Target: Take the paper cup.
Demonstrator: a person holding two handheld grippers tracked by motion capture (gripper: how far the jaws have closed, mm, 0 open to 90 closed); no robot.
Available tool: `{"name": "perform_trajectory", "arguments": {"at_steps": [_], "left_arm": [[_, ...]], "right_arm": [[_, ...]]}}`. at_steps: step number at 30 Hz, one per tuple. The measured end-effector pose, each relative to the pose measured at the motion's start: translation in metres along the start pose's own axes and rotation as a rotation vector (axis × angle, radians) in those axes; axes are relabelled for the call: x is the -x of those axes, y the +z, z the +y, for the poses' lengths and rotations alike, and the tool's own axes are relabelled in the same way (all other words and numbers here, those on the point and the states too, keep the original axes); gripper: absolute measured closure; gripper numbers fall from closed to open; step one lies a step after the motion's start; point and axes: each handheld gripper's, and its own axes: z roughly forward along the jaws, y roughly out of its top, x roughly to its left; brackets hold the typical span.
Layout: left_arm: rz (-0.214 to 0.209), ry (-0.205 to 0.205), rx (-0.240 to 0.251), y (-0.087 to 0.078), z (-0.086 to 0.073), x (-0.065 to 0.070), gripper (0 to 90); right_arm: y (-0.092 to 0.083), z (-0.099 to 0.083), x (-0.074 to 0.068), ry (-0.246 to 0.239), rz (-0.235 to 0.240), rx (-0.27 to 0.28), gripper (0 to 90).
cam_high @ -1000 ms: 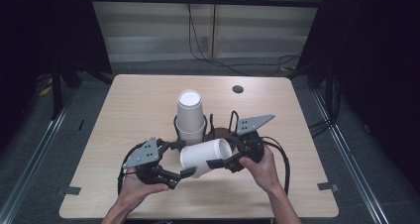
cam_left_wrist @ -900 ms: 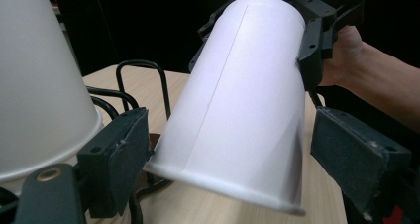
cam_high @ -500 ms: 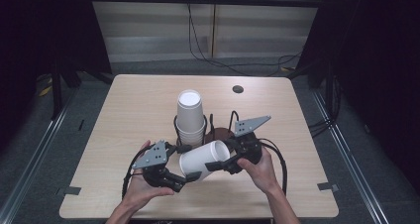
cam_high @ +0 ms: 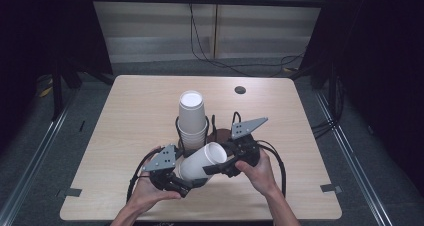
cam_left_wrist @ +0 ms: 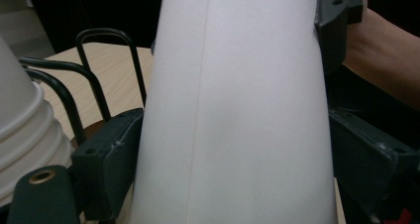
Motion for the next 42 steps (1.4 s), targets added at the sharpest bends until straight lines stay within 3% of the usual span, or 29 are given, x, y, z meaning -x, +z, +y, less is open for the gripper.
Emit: {"name": "perform_trajectory", "arguments": {"at_steps": [11,15,18,21,24,31,36,42], "left_arm": [[0.005,0.006,-0.066,0.003,0.001,0.002,17.2],[0.012,-0.005,-0.117,0.000,0.002,0.002,19.3],[0.017,0.005,-0.156,-0.002,0.005,0.001,19.9],[0.008,0.001,-0.169,-0.003,0.009,0.002,20.3],[0.005,-0.011,-0.187,-0.004,0.010,0.001,20.2],[0.010,-0.022,-0.229,-0.008,0.010,-0.001,20.2],[0.016,-0.009,-0.253,-0.014,0.014,-0.002,20.3],[0.033,0.017,-0.323,-0.018,0.015,-0.003,20.2]], "right_arm": [[0.004,0.000,-0.001,-0.001,-0.011,-0.014,23.4],[0.007,-0.001,-0.001,0.005,-0.020,-0.028,22.4],[0.008,-0.001,0.000,0.002,-0.025,-0.022,21.8],[0.007,-0.001,0.000,0.003,-0.034,-0.016,15.9],[0.006,-0.002,0.000,0.000,-0.013,-0.012,14.6],[-0.002,-0.003,0.001,0.001,-0.024,0.002,13.4],[-0.002,-0.005,0.002,-0.006,-0.025,-0.033,13.4],[-0.003,-0.005,0.001,-0.020,-0.014,-0.070,13.4]]}}
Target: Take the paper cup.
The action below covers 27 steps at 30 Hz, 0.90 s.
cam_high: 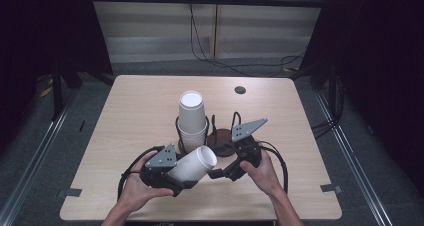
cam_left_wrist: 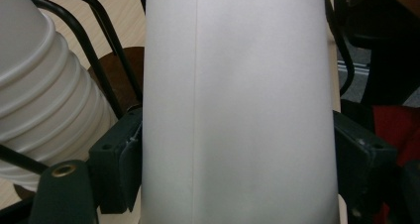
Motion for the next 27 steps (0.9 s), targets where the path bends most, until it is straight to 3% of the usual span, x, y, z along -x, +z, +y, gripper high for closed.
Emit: {"name": "perform_trajectory", "arguments": {"at_steps": [11,16,22,27], "left_arm": [[0.024,0.040,-0.103,-0.003,0.001,-0.001,20.4],[0.021,0.047,-0.145,0.002,0.000,0.000,20.5],[0.015,0.089,-0.198,0.008,0.002,0.003,20.5],[0.015,0.123,-0.261,0.010,0.003,0.004,20.4]], "right_arm": [[0.006,0.000,-0.001,-0.032,-0.029,-0.131,13.5],[0.013,0.003,-0.002,-0.054,-0.049,-0.244,13.7],[0.024,0.003,-0.002,-0.069,-0.052,-0.378,14.1],[0.028,0.004,-0.001,-0.072,-0.069,-0.442,14.3]]}}
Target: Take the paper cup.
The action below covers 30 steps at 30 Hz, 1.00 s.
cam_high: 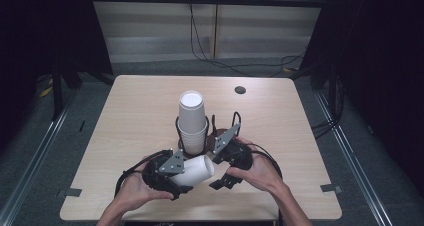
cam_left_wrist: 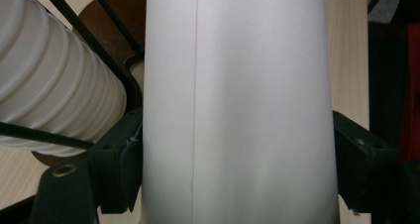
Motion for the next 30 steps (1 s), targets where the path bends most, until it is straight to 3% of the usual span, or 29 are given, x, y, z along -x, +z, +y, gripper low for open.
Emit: {"name": "perform_trajectory", "arguments": {"at_steps": [4,10,15,20,23,27,30], "left_arm": [[0.001,0.017,-0.036,0.004,0.001,0.002,20.4],[-0.011,0.046,-0.069,0.009,0.006,0.006,20.5],[-0.036,0.066,-0.103,0.014,0.011,0.009,20.5],[-0.048,0.071,-0.119,0.020,0.013,0.012,20.5],[-0.041,0.101,-0.134,0.021,0.016,0.013,20.5],[-0.037,0.100,-0.127,0.022,0.019,0.015,20.5],[-0.037,0.124,-0.132,0.021,0.022,0.015,20.5]], "right_arm": [[0.000,0.002,0.000,-0.015,0.003,-0.020,18.4],[0.005,0.005,0.000,-0.005,-0.013,-0.127,16.1],[0.010,0.007,0.001,-0.003,0.000,-0.169,15.2],[0.015,0.008,0.000,-0.006,0.022,-0.202,15.3],[0.017,0.010,0.000,-0.008,0.026,-0.217,14.9],[0.020,0.013,0.000,-0.007,0.035,-0.222,15.9],[0.023,0.014,0.000,0.000,0.054,-0.216,16.2]]}}
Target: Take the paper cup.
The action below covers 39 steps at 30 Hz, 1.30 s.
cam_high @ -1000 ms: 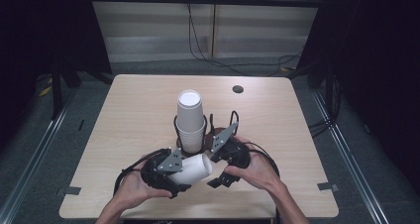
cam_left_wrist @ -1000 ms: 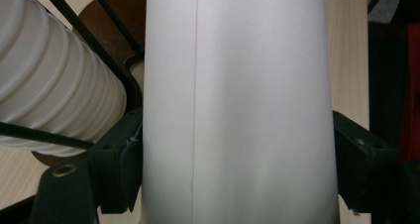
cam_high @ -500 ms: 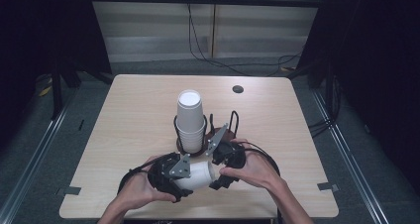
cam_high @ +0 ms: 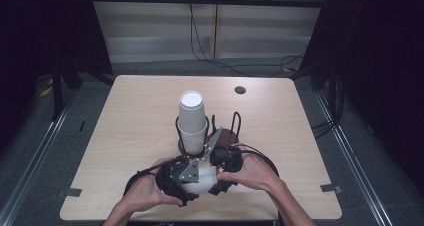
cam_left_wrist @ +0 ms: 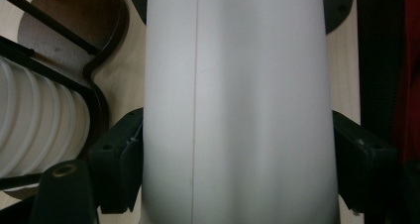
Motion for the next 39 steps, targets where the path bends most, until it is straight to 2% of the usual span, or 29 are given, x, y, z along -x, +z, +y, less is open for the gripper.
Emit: {"name": "perform_trajectory", "arguments": {"at_steps": [2,7,11,13,14,15,17,18,20,24,27,29,31,34,38,39], "left_arm": [[0.002,-0.012,0.021,0.001,0.001,0.002,20.5],[-0.001,-0.001,0.016,0.001,0.002,0.003,20.5],[-0.006,0.004,0.016,0.001,0.001,0.003,20.4],[-0.005,0.007,0.009,0.002,0.001,0.003,20.4],[-0.002,0.022,0.001,0.000,0.002,0.002,20.3],[-0.001,0.022,0.001,-0.001,0.001,0.002,20.3],[-0.003,0.015,0.012,-0.002,0.000,0.003,20.3],[-0.003,0.028,0.011,-0.003,0.000,0.002,20.2],[-0.002,0.026,0.019,-0.004,-0.001,0.002,19.4],[0.004,0.019,0.068,-0.004,-0.005,0.001,17.2],[0.020,0.018,0.089,-0.005,-0.007,0.001,15.9],[0.016,0.007,0.105,-0.005,-0.008,0.001,15.4],[0.028,0.014,0.119,-0.008,-0.009,0.001,15.9],[0.027,0.006,0.147,-0.013,-0.011,0.000,16.2],[0.029,-0.015,0.221,-0.021,-0.015,-0.004,16.1],[0.030,-0.024,0.230,-0.024,-0.017,-0.005,15.9]], "right_arm": [[0.001,0.001,0.001,-0.001,0.010,0.003,16.3],[0.003,0.002,0.001,0.019,0.051,0.015,18.6],[0.003,0.002,0.002,0.012,0.076,0.026,20.6],[0.004,0.003,0.001,0.020,0.078,0.033,23.1],[0.004,0.004,0.001,0.028,0.075,0.033,23.5],[0.005,0.005,0.001,0.007,0.064,0.031,23.8],[0.004,0.005,-0.001,0.010,0.062,0.044,24.5],[0.004,0.005,-0.002,0.014,0.064,0.042,24.8],[0.003,0.006,-0.002,0.017,0.064,0.051,25.2],[0.002,0.006,-0.002,0.020,0.061,0.055,25.3],[0.002,0.007,-0.002,0.023,0.055,0.056,25.3],[0.002,0.008,-0.002,0.027,0.054,0.048,25.4],[0.004,0.008,-0.001,0.016,0.052,0.045,25.4],[0.004,0.008,-0.001,0.032,0.050,0.047,25.4],[0.002,0.006,0.000,0.040,0.047,0.048,25.3],[0.001,0.006,0.001,0.028,0.044,0.055,25.3]]}}
